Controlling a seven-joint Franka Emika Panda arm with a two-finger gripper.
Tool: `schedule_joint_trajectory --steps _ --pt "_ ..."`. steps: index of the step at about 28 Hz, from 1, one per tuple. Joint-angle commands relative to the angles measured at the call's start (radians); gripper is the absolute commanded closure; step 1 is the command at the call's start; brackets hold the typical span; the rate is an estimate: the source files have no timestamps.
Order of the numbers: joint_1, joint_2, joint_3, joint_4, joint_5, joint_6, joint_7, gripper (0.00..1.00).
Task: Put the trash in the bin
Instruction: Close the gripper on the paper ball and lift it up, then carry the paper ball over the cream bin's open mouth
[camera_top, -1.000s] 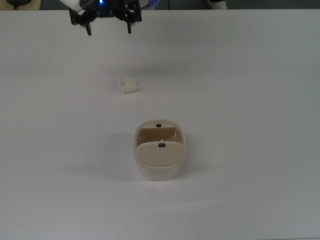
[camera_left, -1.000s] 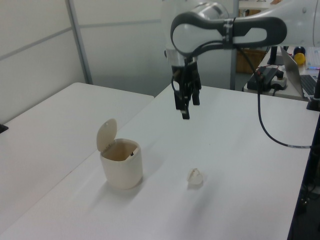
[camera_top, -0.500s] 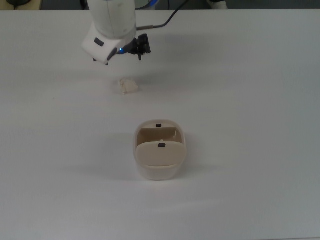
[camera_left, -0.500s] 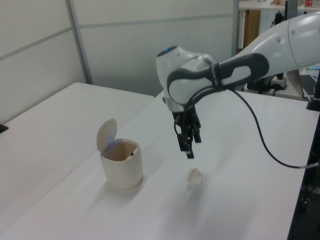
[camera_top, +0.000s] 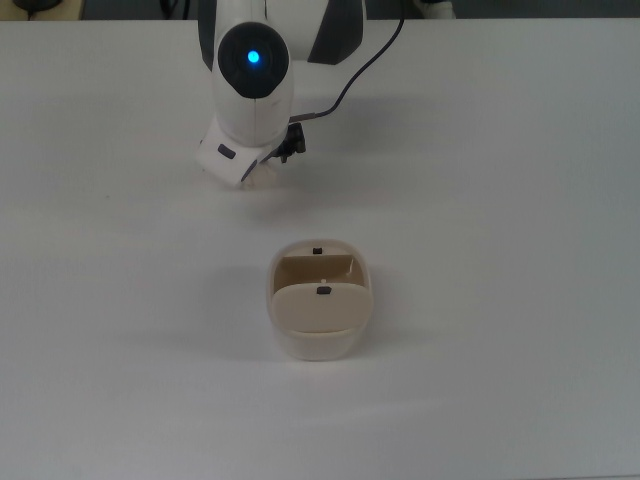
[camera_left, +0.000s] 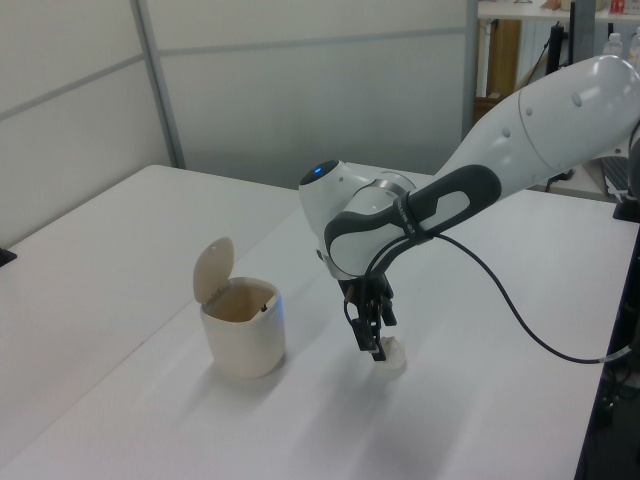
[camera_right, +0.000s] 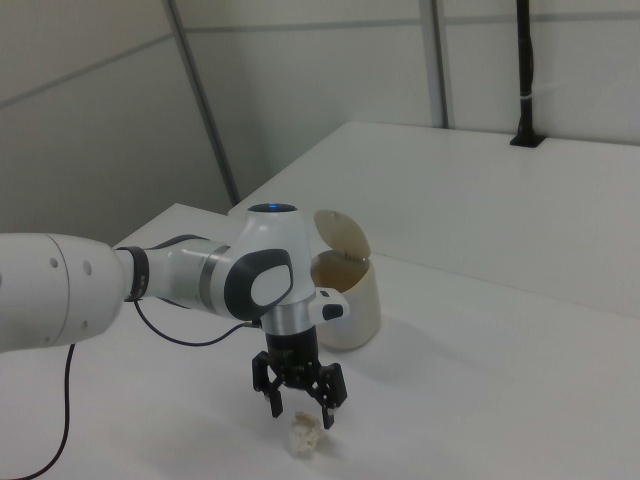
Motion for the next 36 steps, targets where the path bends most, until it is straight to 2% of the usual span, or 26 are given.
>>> schedule_joint_trajectory --steps 1,6,7,8,14,20,26,31,36 --pt "0.009 -0.012 -0.006 -0.036 -0.036 0.021 -0.009 0.00" --pt "0.021 -0.007 -0.006 -0.064 -0.065 0.025 -0.009 0.18" --pt "0.021 -0.006 -0.006 -0.067 -0.067 0.034 -0.009 0.28" --pt "0.021 -0.006 -0.006 -0.067 -0.067 0.035 -0.009 0.32" --pt "0.021 0.005 -0.006 -0.061 -0.067 0.054 -0.009 0.48" --pt "0.021 -0.004 -0.006 -0.021 -0.067 0.078 -0.007 0.48" --pt "0.023 -0.084 -0.006 0.023 -0.067 0.078 -0.007 0.49" --pt "0.044 -0.101 -0.004 0.145 -0.065 0.080 0.026 0.49" --pt "0.061 -0.087 0.020 0.206 -0.067 0.127 0.074 0.49"
